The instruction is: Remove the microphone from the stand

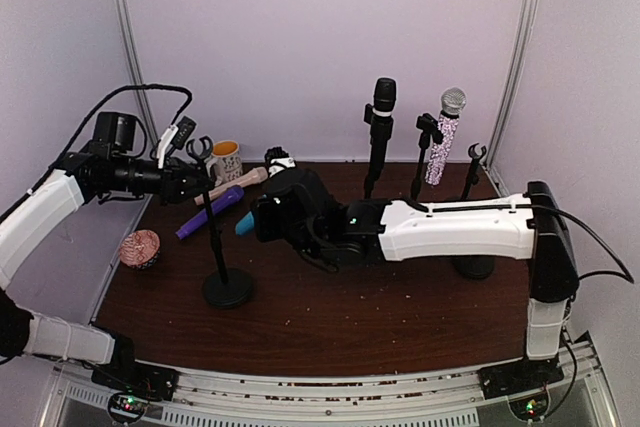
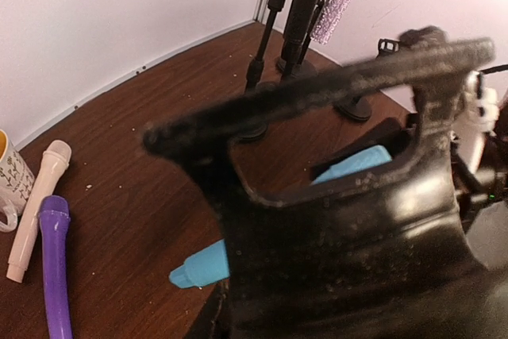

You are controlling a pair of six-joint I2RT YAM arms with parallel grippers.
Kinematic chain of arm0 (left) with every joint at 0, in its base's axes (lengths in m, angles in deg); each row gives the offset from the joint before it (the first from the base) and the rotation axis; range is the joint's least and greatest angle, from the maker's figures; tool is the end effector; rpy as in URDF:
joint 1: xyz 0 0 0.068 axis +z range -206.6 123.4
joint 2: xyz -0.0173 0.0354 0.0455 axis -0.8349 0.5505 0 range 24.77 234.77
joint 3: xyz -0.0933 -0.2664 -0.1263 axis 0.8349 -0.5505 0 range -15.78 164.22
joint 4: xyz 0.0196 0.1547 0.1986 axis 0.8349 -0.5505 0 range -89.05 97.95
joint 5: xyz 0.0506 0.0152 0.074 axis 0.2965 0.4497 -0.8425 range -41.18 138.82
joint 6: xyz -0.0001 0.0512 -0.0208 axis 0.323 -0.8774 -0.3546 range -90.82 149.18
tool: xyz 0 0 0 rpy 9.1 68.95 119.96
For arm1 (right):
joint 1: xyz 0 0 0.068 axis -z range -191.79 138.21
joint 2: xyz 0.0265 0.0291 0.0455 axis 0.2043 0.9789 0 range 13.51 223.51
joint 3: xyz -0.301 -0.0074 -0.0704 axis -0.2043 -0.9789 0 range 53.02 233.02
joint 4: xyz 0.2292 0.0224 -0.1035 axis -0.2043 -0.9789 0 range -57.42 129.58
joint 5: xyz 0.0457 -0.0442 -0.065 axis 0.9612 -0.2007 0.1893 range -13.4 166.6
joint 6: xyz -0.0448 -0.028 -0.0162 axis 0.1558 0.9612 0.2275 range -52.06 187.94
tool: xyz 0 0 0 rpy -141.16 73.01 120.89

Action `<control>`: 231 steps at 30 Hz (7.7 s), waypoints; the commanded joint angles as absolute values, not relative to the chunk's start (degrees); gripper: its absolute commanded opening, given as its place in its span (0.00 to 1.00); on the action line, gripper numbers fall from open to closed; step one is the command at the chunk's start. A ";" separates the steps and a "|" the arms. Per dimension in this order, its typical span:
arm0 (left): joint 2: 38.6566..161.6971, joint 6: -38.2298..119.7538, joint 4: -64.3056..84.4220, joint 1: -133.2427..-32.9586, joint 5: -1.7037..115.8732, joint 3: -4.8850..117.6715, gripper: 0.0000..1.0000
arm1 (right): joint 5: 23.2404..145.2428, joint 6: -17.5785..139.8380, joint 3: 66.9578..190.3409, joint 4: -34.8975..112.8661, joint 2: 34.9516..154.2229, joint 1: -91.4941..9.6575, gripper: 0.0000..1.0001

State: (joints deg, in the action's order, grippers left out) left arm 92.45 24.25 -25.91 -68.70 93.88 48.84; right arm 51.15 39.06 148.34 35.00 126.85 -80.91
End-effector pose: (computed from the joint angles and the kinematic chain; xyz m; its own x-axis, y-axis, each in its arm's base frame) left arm 0.2137 -0.0729 0.3793 -0.5250 0.1747 -0.8330 0.7492 0.5593 -0.3548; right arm 0.1867 0.4441 0.3330 -0.4592 0.0201 -0.8881 -0.5488 0.7797 0.3014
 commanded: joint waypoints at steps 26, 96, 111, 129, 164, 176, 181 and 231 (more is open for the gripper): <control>89.25 22.33 -25.72 -68.63 94.70 50.67 0.00 | 80.61 4.84 178.20 27.79 159.79 -70.30 0.44; 103.94 -61.78 -82.85 -72.28 119.40 61.62 0.12 | 107.40 16.87 136.56 50.91 126.29 -71.32 0.77; 95.71 -40.98 -63.23 -72.33 110.17 57.14 0.75 | 116.53 11.30 139.64 51.40 133.28 -71.38 0.67; 78.83 -21.10 -55.28 -61.84 99.82 45.86 0.98 | 127.03 -2.22 140.35 70.15 140.53 -70.43 0.48; 80.42 -18.33 -54.95 -61.47 99.32 47.70 0.97 | 114.81 -5.12 126.39 90.40 141.83 -68.83 0.00; 81.76 -18.20 -54.89 -61.52 99.35 48.84 0.97 | 97.91 10.25 114.13 98.10 139.16 -70.48 0.00; 82.25 -17.76 -54.80 -61.52 99.47 49.19 0.97 | 92.01 12.95 114.60 96.97 140.54 -71.22 0.03; 86.94 -13.13 -51.99 -60.82 97.25 51.28 0.95 | 59.21 71.22 133.08 60.32 129.82 -86.48 0.56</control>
State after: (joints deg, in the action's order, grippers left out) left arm 87.18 -13.69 -53.74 -61.42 97.31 49.35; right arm 64.72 67.78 131.51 65.43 128.22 -85.66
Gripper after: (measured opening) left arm 0.954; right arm 0.611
